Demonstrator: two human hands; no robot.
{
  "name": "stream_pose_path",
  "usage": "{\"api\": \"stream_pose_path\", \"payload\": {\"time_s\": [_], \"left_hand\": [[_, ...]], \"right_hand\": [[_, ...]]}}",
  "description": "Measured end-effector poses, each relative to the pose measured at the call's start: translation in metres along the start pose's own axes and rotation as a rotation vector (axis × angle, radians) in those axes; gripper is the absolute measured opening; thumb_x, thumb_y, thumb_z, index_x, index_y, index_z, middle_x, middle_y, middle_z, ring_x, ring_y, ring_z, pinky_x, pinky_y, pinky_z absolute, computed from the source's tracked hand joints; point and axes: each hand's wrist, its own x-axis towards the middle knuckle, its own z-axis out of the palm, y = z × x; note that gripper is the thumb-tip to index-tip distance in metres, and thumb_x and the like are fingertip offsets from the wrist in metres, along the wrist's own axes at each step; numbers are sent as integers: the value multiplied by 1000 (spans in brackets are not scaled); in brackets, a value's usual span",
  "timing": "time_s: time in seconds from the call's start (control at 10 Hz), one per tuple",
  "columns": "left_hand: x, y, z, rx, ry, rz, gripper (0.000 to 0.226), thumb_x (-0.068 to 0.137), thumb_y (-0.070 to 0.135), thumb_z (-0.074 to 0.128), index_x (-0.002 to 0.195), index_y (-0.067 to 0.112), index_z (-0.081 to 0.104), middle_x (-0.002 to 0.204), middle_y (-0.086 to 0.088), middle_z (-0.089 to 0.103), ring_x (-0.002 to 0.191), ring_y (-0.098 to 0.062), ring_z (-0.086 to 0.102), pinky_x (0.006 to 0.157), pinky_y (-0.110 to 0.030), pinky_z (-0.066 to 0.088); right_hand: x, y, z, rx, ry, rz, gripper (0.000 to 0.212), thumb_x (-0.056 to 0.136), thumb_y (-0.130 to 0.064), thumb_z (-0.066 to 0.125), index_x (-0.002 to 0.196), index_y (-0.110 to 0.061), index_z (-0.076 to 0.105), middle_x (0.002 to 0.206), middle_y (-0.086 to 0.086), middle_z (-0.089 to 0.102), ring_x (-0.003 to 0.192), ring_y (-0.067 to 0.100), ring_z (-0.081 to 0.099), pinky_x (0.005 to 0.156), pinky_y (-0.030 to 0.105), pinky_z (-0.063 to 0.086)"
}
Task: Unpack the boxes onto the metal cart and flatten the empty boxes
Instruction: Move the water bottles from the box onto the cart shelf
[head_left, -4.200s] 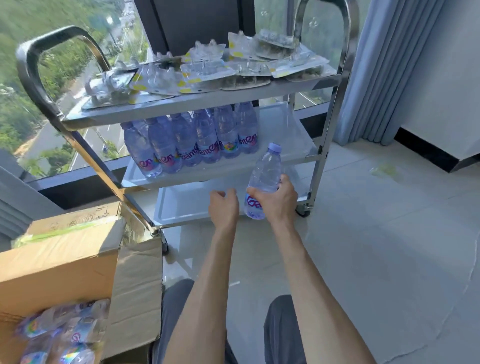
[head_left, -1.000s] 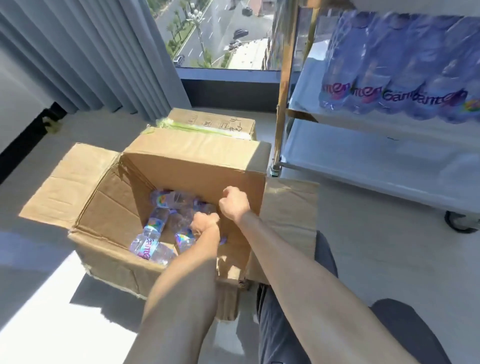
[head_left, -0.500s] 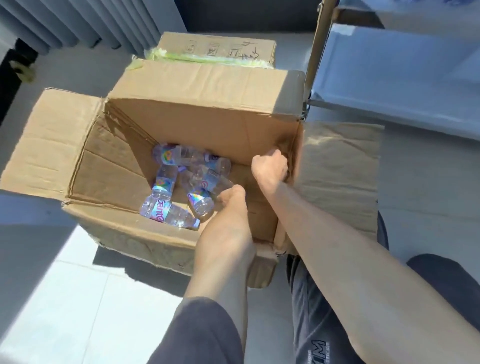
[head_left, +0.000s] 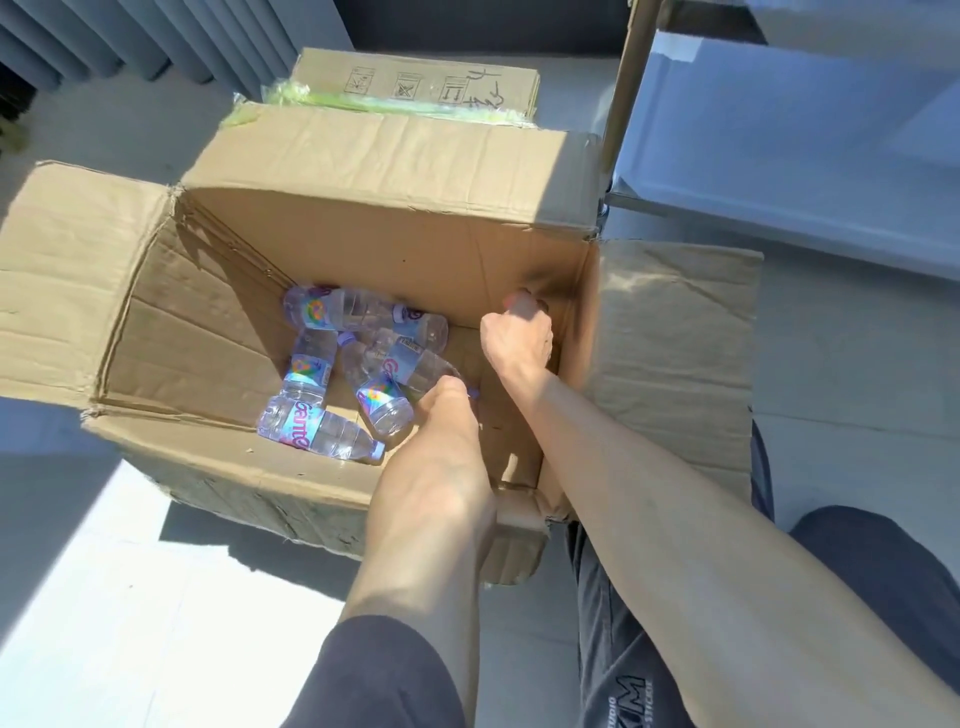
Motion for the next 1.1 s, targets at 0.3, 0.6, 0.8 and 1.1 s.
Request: {"api": "stream_pose_path", "payload": {"time_s": [0.3,0.6,0.8,1.1], "left_hand": [[-107,27,-35,-55,307,16,71,54,51,68,111,11,61,109,-11,66,102,-36,64,95,-47,50],[-195,38,-47,36,434,170,37,93,6,56,129,-3,55,132,-24,57,126,-37,51,100,-38,37],[-220,51,-48,67,460,300,48,71,13,76,114,11,55,117,-10,62,114,-32,55,89,-35,41],[-259,71,-33,121,503,516,35,75,8,66,109,11,58,120,-10,60,116,-32,49,95,-33,37]], "right_hand": [[-17,3,-3,-242,-372,-248,49,84,-4,48,131,-15,53,133,12,56,123,31,53,99,30,40],[-51,-36,-51,-228,-187,-584,42,82,-2,49,119,-14,65,115,9,69,110,30,62,96,33,47],[-46,-35,-92,-285,3,-740,39,69,-10,47,103,-5,66,89,15,67,88,37,61,76,38,48],[-47,-32,-110,-63,-102,-516,47,77,1,52,122,-7,63,113,15,69,106,32,61,85,30,45]]}}
